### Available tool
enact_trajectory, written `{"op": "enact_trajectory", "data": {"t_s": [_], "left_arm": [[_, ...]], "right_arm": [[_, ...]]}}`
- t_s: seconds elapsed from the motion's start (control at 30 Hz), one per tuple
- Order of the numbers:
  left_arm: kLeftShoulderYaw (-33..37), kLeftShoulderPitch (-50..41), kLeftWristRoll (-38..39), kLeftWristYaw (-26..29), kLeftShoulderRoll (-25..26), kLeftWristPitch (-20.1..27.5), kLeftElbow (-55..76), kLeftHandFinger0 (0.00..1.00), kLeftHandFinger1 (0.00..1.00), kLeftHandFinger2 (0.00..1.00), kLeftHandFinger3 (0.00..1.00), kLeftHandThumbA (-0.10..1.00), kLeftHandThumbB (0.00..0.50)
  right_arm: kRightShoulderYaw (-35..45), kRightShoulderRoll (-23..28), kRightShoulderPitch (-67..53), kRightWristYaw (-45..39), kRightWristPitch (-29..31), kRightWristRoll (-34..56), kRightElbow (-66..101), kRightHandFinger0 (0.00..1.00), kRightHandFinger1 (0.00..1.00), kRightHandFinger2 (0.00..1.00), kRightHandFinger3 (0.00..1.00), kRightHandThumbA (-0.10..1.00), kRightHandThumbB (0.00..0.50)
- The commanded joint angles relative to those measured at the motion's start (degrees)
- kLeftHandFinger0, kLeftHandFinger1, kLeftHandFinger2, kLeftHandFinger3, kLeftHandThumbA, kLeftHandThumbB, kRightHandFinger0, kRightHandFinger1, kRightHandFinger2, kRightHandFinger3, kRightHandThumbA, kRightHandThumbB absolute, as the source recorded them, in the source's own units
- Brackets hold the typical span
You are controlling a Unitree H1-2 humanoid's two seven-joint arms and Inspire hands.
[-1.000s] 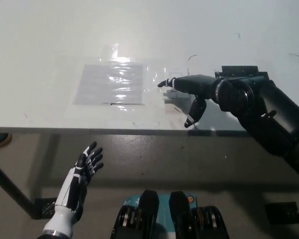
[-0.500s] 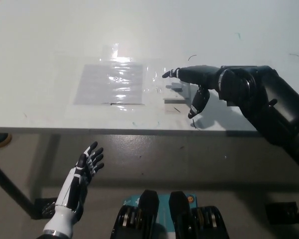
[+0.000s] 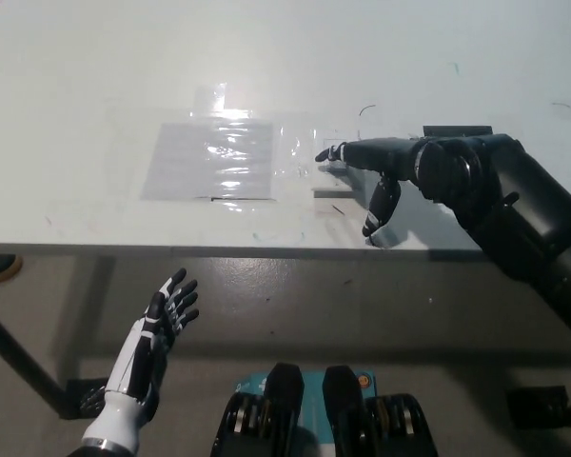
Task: A white switch is kept at the centre of the table close to the robot and the robot uses its right hand to press it to turn it on
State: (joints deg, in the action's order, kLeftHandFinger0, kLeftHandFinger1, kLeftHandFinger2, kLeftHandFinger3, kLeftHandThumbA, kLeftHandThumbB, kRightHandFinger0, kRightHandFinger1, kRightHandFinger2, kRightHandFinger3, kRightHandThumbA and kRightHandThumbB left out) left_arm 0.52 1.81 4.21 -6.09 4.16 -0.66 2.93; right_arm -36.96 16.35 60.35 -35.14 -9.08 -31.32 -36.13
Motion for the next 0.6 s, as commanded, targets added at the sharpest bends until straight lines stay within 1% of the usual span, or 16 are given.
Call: {"op": "enact_trajectory", "data": {"t_s": [0.0, 0.07, 0.13, 0.2, 0.23, 0.33, 0.4, 0.5, 0.57], "left_arm": [[0.38, 1.18, -0.17, -0.32, 0.08, 0.58, 2.02, 1.00, 1.00, 1.00, 1.00, 1.00, 0.089], [0.44, 1.16, -0.87, -0.07, 0.23, 0.88, 1.80, 1.00, 1.00, 1.00, 1.00, 1.00, 0.091], [0.17, 1.15, 0.83, -0.84, 0.16, 0.58, 1.71, 1.00, 1.00, 1.00, 1.00, 1.00, 0.092], [0.26, 1.18, 0.48, -0.76, 0.18, 1.48, 1.45, 1.00, 1.00, 1.00, 1.00, 1.00, 0.084], [0.31, 1.14, 0.04, -0.50, 0.17, 1.21, 1.58, 1.00, 1.00, 1.00, 1.00, 1.00, 0.095], [0.22, 1.49, 0.43, -0.71, 0.33, 0.51, 1.65, 1.00, 1.00, 1.00, 1.00, 1.00, 0.097], [0.15, 1.48, 0.47, -0.66, 0.31, 0.75, 1.57, 1.00, 1.00, 1.00, 1.00, 1.00, 0.098], [0.17, 1.45, 0.43, -0.60, 0.24, 0.93, 1.52, 1.00, 1.00, 1.00, 1.00, 1.00, 0.089], [0.27, 1.35, 0.56, -0.83, 0.31, 0.95, 1.49, 1.00, 1.00, 1.00, 1.00, 1.00, 0.091]], "right_arm": [[0.66, -0.54, 1.61, 1.98, 2.06, -1.49, -0.83, 1.00, 1.00, 1.00, 1.00, 1.00, 0.326], [0.28, -0.88, 1.11, 2.30, 2.28, -2.03, -1.39, 1.00, 1.00, 1.00, 1.00, 1.00, 0.334], [-0.35, -1.28, -0.03, 2.51, 2.54, -2.83, -2.30, 1.00, 1.00, 1.00, 1.00, 1.00, 0.339], [-0.61, -1.61, -1.01, 3.49, 3.41, -3.16, -3.89, 1.00, 1.00, 1.00, 1.00, 1.00, 0.349], [-0.73, -1.69, -1.29, 3.82, 3.83, -3.36, -4.45, 1.00, 1.00, 1.00, 1.00, 1.00, 0.349], [-0.93, -1.84, -1.60, 5.13, 5.79, -3.80, -7.05, 1.00, 1.00, 1.00, 1.00, 1.00, 0.338], [-1.07, -2.03, -1.28, 5.26, 6.07, -4.18, -8.33, 1.00, 1.00, 1.00, 1.00, 1.00, 0.339], [-1.00, -1.56, -0.86, 5.13, 6.40, -4.32, -8.49, 1.00, 1.00, 1.00, 1.00, 1.00, 0.328], [-0.26, -1.01, -0.35, 4.40, 6.01, -3.80, -7.25, 1.00, 1.00, 1.00, 1.00, 1.00, 0.333]]}}
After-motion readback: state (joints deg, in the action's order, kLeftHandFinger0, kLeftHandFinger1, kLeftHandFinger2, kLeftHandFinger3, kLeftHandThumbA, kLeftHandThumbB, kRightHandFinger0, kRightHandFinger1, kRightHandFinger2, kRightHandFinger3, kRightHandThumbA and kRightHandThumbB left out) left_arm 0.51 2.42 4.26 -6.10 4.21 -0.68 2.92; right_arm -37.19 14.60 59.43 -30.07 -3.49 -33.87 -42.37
